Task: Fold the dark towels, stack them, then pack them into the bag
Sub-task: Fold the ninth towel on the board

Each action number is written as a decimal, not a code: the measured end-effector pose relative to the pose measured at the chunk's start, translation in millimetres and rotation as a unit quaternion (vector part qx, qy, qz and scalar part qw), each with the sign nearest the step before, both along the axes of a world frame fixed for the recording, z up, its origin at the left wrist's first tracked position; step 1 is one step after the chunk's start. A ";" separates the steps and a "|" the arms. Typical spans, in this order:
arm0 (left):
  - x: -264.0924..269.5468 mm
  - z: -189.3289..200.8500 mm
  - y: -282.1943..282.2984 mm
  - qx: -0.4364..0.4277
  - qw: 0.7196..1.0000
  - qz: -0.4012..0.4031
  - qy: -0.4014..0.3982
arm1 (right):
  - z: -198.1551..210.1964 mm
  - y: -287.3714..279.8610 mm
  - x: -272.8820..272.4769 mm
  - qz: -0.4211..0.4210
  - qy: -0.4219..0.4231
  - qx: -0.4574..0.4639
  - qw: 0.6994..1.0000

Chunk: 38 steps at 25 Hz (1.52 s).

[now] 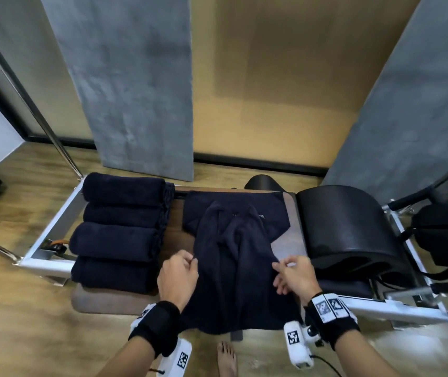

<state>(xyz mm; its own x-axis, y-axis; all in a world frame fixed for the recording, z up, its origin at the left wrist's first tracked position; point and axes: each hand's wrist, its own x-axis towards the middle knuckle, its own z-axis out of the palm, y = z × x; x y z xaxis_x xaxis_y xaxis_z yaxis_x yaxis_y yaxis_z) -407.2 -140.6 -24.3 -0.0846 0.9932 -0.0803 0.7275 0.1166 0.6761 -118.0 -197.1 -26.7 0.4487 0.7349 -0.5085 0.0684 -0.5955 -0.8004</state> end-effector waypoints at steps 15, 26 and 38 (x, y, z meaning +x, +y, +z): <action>-29.3 -15.2 -63.3 -0.005 0.954 -0.297 0.050 | 2.7 -86.7 -7.7 0.198 -0.330 0.108 0.917; -60.7 -6.8 -65.4 0.052 0.970 -0.228 -0.067 | -10.6 -111.5 1.3 0.275 -0.359 0.128 0.883; -11.3 45.3 23.1 0.151 0.957 -0.045 -0.245 | 45.4 -36.0 49.1 0.101 -0.289 0.251 0.919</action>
<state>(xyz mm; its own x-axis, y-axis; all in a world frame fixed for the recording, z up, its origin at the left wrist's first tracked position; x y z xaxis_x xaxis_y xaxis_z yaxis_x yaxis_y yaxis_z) -418.4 -117.5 21.0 -0.0234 0.9789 0.2029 0.3135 -0.1856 0.9313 -68.8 -233.1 18.6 0.3664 0.9095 0.1964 0.6361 -0.0907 -0.7662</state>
